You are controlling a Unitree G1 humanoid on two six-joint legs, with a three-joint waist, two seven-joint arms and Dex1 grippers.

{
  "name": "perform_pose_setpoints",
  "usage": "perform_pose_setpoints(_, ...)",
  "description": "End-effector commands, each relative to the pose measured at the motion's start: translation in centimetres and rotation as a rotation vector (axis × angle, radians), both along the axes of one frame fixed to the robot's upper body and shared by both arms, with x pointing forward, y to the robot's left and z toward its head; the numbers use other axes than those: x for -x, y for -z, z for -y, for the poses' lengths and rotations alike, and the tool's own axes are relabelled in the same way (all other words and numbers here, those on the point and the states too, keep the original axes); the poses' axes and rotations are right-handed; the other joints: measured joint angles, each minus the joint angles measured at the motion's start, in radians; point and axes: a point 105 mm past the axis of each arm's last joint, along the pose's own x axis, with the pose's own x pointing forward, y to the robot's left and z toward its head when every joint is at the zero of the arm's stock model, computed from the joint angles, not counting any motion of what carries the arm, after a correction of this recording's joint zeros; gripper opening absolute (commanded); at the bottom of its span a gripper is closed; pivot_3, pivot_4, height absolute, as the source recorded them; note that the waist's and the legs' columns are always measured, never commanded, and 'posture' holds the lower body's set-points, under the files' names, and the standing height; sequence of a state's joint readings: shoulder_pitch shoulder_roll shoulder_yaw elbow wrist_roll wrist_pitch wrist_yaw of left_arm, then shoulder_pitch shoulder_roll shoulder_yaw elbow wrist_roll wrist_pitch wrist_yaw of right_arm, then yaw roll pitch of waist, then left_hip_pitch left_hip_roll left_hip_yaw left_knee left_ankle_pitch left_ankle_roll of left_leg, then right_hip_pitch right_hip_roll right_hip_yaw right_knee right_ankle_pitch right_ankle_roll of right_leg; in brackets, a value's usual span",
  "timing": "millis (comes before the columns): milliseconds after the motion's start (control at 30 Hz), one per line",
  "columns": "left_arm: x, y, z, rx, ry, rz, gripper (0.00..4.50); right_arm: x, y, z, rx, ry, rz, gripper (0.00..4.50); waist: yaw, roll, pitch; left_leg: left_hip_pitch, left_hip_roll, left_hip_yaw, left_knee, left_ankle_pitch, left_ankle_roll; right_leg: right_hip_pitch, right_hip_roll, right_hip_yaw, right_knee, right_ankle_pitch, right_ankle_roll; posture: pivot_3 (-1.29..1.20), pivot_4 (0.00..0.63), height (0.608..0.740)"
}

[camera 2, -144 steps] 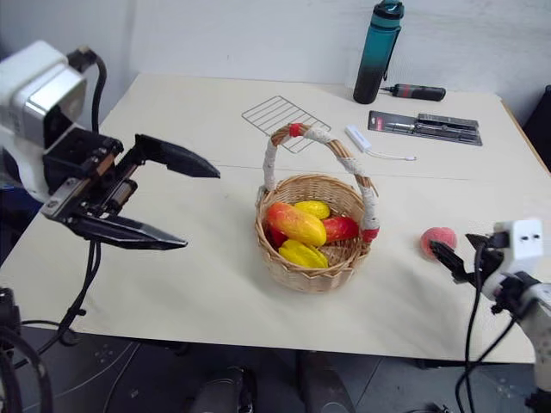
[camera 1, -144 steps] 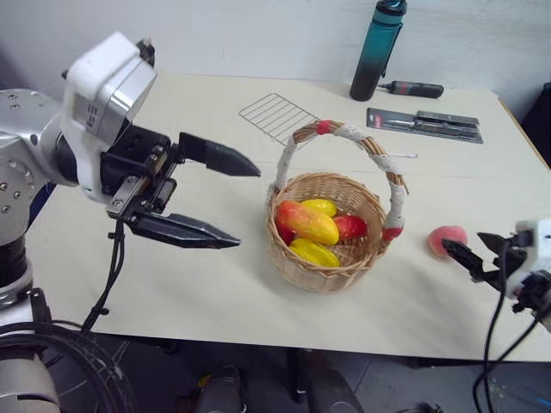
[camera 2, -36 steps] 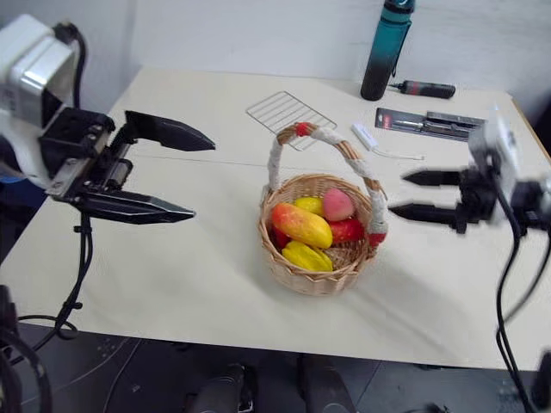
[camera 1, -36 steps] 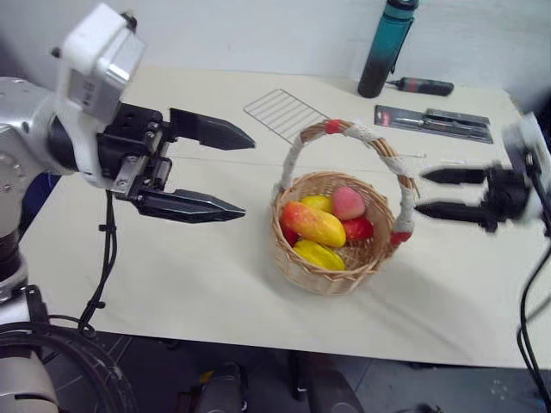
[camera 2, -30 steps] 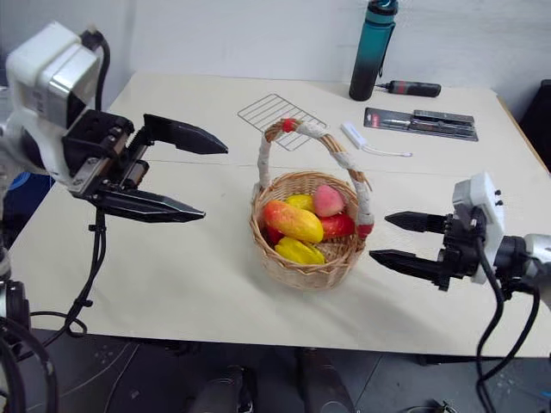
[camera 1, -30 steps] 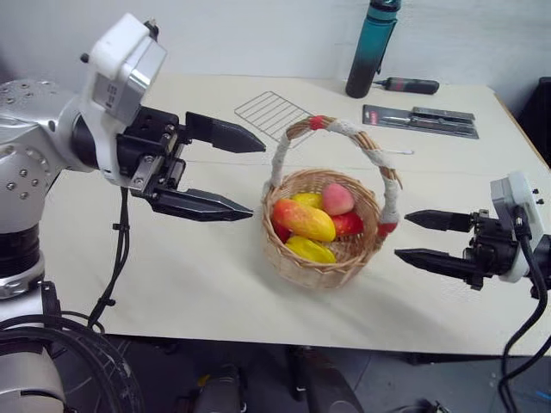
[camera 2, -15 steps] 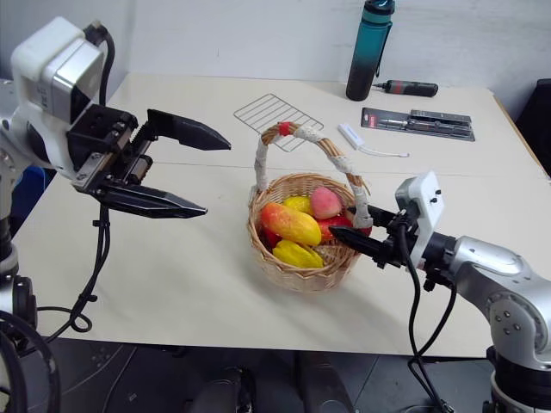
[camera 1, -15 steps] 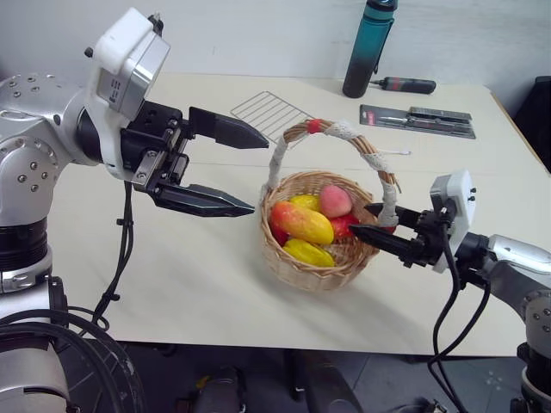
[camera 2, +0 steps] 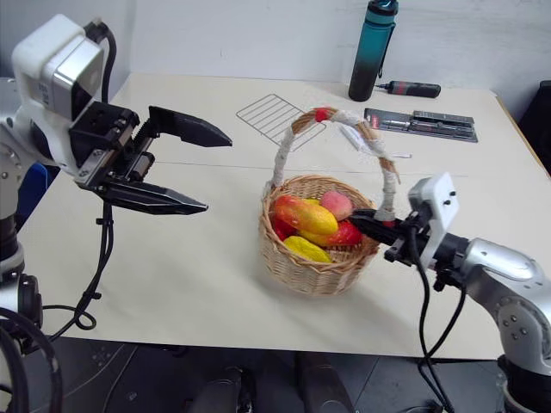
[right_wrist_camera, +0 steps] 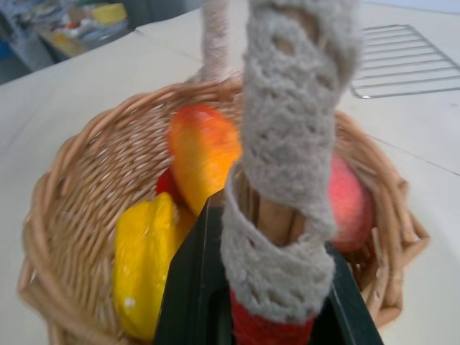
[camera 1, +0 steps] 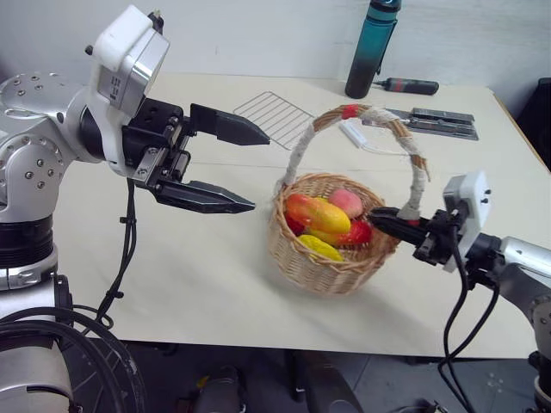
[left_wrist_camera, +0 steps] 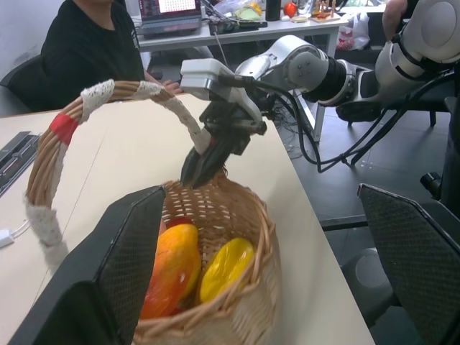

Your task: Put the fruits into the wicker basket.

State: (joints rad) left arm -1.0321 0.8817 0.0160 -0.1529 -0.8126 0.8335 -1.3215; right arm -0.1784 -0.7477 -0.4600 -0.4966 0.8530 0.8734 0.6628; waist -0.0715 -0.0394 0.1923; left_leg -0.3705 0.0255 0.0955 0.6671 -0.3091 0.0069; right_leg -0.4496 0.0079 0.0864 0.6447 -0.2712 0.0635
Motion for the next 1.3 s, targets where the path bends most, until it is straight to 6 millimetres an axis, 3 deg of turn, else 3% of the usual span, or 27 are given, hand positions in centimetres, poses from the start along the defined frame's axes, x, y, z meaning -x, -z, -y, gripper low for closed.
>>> perform_pose_setpoints(33,0.4,-0.7,0.1,-0.002,0.002,0.059,4.50,0.2,-3.7,4.8,-0.016,0.178,0.135,0.17,0.005,0.000,0.000,0.000,-0.001,0.000,0.000,0.000,0.000,0.000,0.000,0.000,0.000,0.000,0.000,0.00,0.150,0.740)
perform_pose_setpoints(100,0.4,-0.7,0.2,0.000,0.003,0.059,4.50,0.3,-4.4,8.1,0.021,0.285,0.159,0.17,0.010,0.000,0.000,0.000,-0.001,0.000,0.000,0.000,0.001,0.000,0.000,0.001,0.000,0.000,0.000,0.00,0.150,0.740)
perform_pose_setpoints(267,0.2,-0.4,0.2,0.005,0.001,0.057,4.50,-0.5,-3.5,12.3,0.091,0.452,0.153,0.17,0.010,0.000,0.000,0.001,0.000,0.000,0.000,0.000,0.001,0.001,0.000,0.001,0.000,0.000,0.000,0.00,0.150,0.740)
perform_pose_setpoints(433,-0.8,-0.1,0.3,0.026,-0.037,0.057,4.50,-2.0,-1.2,13.6,0.111,0.535,0.121,0.17,0.008,0.000,0.000,0.002,-0.001,0.001,0.000,0.001,0.000,0.001,0.000,0.002,0.000,0.000,0.000,0.00,0.150,0.740)
perform_pose_setpoints(533,-2.1,-0.3,0.4,0.058,-0.107,0.064,4.50,-1.9,-0.3,13.2,0.134,0.508,0.124,1.17,0.008,0.000,0.000,0.003,-0.001,0.001,0.000,0.002,0.000,0.001,0.000,0.002,0.001,0.000,0.000,0.00,0.150,0.740)
perform_pose_setpoints(667,-2.2,-0.7,0.3,0.088,-0.106,0.029,4.50,-0.2,-0.2,13.6,0.135,0.458,0.109,2.58,0.013,0.000,0.000,0.002,-0.001,0.000,0.000,0.003,-0.001,0.002,0.001,0.001,0.001,0.000,0.000,0.00,0.150,0.740)
perform_pose_setpoints(867,-2.2,1.2,-0.7,0.001,-0.114,0.007,4.50,4.5,-1.9,14.8,0.238,0.309,-0.020,4.48,0.015,0.003,-0.001,0.003,-0.002,0.001,-0.001,0.002,0.000,0.002,0.000,0.002,0.000,0.000,0.001,0.00,0.150,0.740)
perform_pose_setpoints(1067,-1.9,2.8,-2.1,-0.050,-0.111,-0.038,4.50,9.0,-5.3,17.3,0.261,0.239,-0.145,4.48,0.008,0.002,0.000,0.005,-0.001,0.001,-0.001,0.002,0.000,0.005,0.001,0.001,-0.003,0.000,0.002,0.00,0.150,0.740)
perform_pose_setpoints(1300,-1.8,4.2,-2.9,-0.060,-0.125,-0.039,4.50,8.8,-6.9,18.0,0.293,0.237,-0.112,4.48,0.007,-0.002,0.001,0.004,-0.001,0.000,-0.001,0.003,0.002,0.006,0.001,0.001,-0.007,0.001,0.003,0.00,0.150,0.740)
